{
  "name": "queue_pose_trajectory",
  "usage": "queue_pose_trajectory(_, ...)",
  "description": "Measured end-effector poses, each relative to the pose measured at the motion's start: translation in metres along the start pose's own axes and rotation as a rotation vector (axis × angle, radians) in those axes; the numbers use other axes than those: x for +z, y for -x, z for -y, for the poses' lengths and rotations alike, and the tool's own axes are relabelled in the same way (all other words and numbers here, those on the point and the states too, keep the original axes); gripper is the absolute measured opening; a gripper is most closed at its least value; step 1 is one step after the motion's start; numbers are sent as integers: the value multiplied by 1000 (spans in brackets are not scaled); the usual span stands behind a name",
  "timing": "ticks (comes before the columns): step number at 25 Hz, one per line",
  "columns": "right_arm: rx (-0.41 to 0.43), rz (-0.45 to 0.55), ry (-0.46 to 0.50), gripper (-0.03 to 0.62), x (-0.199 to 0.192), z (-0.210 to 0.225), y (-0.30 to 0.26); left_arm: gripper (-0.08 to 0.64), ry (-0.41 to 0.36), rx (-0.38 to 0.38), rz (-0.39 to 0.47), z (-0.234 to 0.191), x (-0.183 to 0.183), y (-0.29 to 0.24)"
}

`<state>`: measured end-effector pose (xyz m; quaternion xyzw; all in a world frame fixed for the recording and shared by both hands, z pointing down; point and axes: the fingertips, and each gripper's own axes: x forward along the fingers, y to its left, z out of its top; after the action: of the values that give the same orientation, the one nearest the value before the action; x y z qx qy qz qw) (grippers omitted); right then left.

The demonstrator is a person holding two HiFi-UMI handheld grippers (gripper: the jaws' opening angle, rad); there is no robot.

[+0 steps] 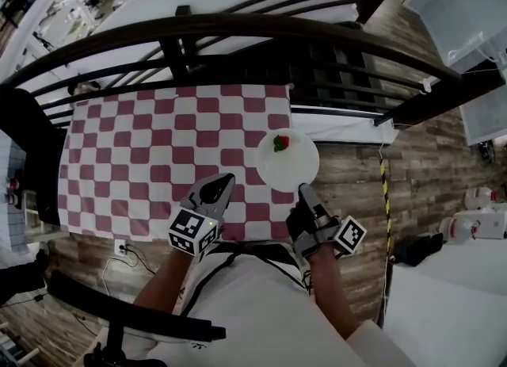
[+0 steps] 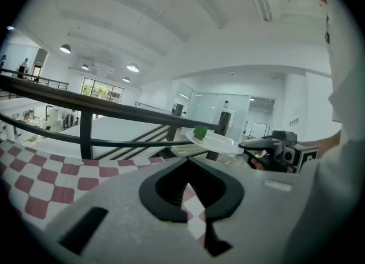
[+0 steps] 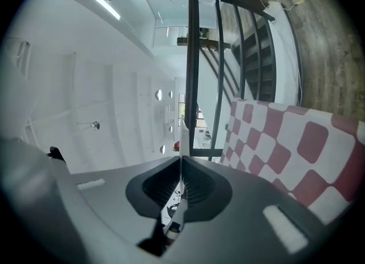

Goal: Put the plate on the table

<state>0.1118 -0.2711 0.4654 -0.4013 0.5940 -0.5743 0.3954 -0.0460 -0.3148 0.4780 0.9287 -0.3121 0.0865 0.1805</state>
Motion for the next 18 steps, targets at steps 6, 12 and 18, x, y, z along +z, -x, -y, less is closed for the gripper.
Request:
queue_pose_trajectory(6, -6, -38, 3, 18, 12, 7, -11, 6, 13, 16, 3, -2, 2, -13)
queue_pose_trajectory(12, -1, -105, 5, 18, 34, 17, -27, 6, 24, 84, 18, -6, 3, -27)
queue_pose_trajectory(18, 3, -176, 17, 18, 61, 29, -44, 6, 39, 167, 28, -6, -4, -45)
